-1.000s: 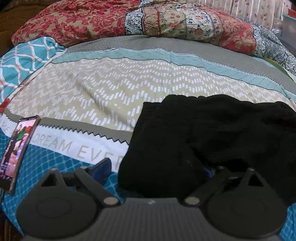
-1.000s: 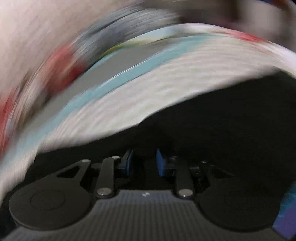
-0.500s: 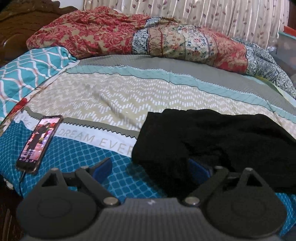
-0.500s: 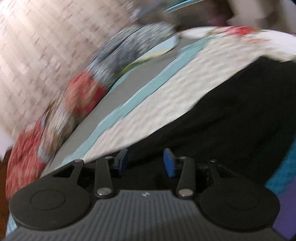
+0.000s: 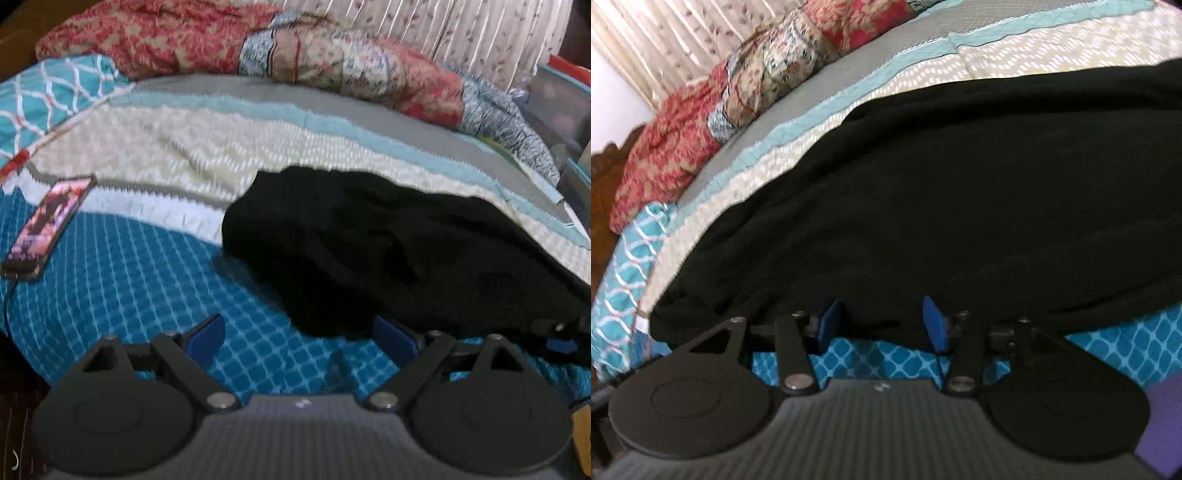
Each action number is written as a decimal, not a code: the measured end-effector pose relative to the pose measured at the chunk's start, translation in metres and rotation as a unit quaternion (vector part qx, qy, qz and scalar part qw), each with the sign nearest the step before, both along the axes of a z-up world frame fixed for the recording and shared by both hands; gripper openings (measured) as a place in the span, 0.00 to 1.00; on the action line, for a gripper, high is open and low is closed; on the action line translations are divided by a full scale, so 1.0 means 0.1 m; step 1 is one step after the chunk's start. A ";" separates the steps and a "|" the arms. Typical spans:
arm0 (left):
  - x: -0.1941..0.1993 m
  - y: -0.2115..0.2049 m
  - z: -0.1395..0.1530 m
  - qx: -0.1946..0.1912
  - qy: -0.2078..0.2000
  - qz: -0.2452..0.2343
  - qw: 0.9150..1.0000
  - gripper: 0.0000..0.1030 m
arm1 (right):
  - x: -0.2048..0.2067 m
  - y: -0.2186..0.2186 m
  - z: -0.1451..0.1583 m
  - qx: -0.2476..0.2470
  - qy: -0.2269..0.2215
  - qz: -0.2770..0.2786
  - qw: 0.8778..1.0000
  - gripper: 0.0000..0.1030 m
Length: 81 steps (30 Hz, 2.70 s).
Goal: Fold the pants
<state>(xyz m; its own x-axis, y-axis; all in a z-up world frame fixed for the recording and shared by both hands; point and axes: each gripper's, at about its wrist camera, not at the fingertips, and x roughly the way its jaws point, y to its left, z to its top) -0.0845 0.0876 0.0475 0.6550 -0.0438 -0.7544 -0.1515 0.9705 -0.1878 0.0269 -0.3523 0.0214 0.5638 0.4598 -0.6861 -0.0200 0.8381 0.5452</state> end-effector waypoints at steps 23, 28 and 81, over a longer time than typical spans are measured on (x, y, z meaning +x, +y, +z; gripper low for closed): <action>0.82 -0.91 0.21 0.022 0.011 -0.073 0.997 0.85 | -1.09 -2.90 -0.23 0.064 -0.119 -0.446 0.885 0.62; 0.84 -1.08 0.24 0.042 0.021 -0.079 0.996 0.85 | -0.90 -3.11 -0.37 0.076 -0.130 -0.463 0.874 0.67; 0.21 -0.25 0.13 -0.043 -0.032 -0.070 0.996 0.87 | 0.18 -0.23 -0.22 -0.102 -0.044 -0.079 0.991 0.41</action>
<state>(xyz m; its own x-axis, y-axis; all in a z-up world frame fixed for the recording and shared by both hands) -0.0639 0.0626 0.0605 0.6842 -0.2002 -0.7012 -0.0014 0.9612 -0.2758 0.0453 -0.3750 -0.0002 0.6801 0.2174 -0.7001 0.0806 0.9271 0.3662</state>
